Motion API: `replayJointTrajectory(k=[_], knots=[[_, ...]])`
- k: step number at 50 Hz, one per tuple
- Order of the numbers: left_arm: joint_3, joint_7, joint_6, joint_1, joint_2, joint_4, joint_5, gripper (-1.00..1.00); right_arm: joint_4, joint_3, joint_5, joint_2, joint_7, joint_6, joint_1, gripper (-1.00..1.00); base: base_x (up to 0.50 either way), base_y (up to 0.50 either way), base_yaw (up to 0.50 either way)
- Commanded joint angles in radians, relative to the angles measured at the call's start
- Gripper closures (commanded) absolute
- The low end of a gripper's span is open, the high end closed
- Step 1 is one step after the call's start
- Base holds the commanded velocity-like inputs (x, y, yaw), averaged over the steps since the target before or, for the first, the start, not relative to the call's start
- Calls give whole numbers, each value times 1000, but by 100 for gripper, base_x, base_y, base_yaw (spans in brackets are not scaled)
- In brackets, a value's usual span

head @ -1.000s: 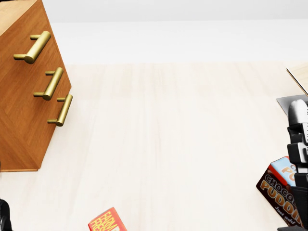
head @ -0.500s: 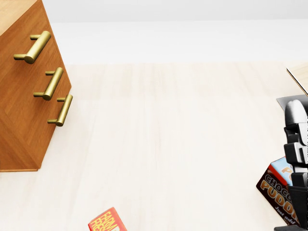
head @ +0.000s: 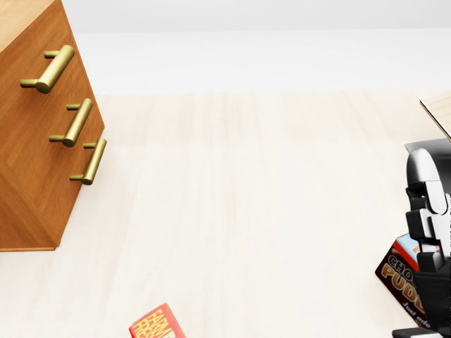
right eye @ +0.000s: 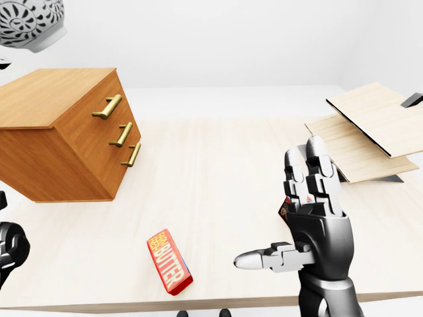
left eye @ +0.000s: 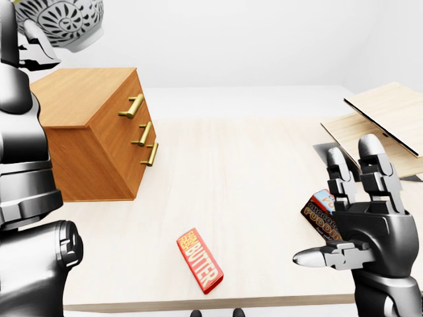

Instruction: Close the top drawer of the cabinet and put the bowl on top of it.

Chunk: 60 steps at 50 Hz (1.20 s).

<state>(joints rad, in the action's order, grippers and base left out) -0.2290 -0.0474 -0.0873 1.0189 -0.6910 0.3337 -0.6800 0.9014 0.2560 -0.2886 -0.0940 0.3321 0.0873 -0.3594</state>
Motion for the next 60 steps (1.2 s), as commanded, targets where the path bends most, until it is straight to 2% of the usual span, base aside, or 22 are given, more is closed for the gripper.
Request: replayJointTrajectory(k=[1, 23, 32, 60], knots=[[1, 85, 0, 43, -34, 156, -2, 100, -11, -9, 5, 6, -6, 0, 3, -100, 0, 0, 0], [56, 252, 0, 207, -49, 596, 32, 100, -18, -8, 4, 5, -1, 0, -1, -100, 0, 0, 0], [84, 311, 0, 266, -45, 738, 12, 100, -25, -12, 8, 7, -5, 0, 2, -100, 0, 0, 0], [119, 402, 0, 305, -17, 894, -51, 100, -23, -18, 11, 13, -15, 0, 6, -100, 0, 0, 0]])
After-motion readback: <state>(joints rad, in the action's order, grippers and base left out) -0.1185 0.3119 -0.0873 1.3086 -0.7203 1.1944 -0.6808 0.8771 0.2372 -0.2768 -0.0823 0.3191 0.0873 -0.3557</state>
